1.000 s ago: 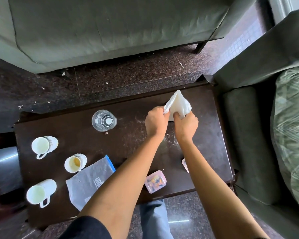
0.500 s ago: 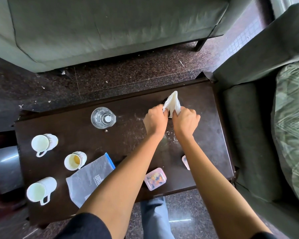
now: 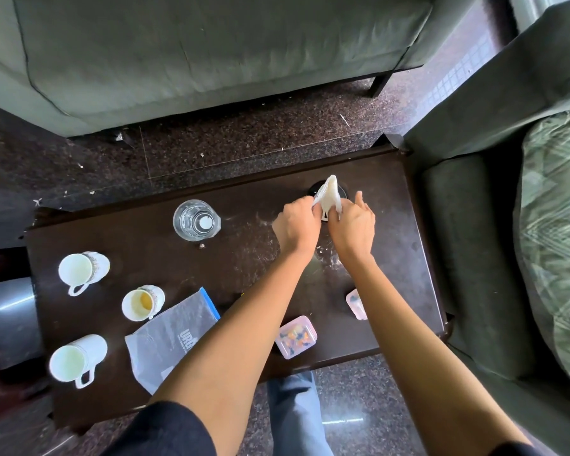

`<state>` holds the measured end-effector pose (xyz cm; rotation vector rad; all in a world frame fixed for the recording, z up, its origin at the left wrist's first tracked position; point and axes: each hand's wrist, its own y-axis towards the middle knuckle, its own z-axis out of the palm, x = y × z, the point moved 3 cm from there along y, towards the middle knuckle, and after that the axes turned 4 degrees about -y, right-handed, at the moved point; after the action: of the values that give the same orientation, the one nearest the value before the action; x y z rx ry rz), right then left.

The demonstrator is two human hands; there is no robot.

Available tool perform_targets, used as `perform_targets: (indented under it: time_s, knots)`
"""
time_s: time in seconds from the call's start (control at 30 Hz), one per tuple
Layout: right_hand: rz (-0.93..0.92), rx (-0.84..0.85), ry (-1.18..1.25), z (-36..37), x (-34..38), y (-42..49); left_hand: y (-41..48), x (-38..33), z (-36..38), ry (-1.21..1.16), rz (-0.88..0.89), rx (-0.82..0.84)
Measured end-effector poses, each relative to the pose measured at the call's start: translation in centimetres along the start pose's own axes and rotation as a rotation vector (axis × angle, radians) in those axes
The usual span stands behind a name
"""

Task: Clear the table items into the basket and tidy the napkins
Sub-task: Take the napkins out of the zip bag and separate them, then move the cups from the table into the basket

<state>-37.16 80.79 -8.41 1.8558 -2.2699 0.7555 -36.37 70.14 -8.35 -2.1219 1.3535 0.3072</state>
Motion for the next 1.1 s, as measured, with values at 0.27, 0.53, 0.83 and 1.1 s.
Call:
perform_targets:
  time_s: [0.27,0.53,0.83,1.1]
  knots:
    - [-0.002,-0.111,0.191,0.4,-0.5,-1.7,-1.2,0.8,-0.6,-0.21,0.025,-0.051]
    - [-0.164,-0.243,0.143,1.7,4.1,-9.0,-3.2,9.2,-4.8,-0.422,-0.026,-0.196]
    - [-0.464,0.207,0.127,10.7,15.8,-15.2,-6.6,23.8,-12.4,-0.53,-0.184,-0.437]
    - [-0.596,0.504,-0.043,19.7,27.9,-20.9,-11.1,36.5,-19.9,-0.461,-0.312,-0.562]
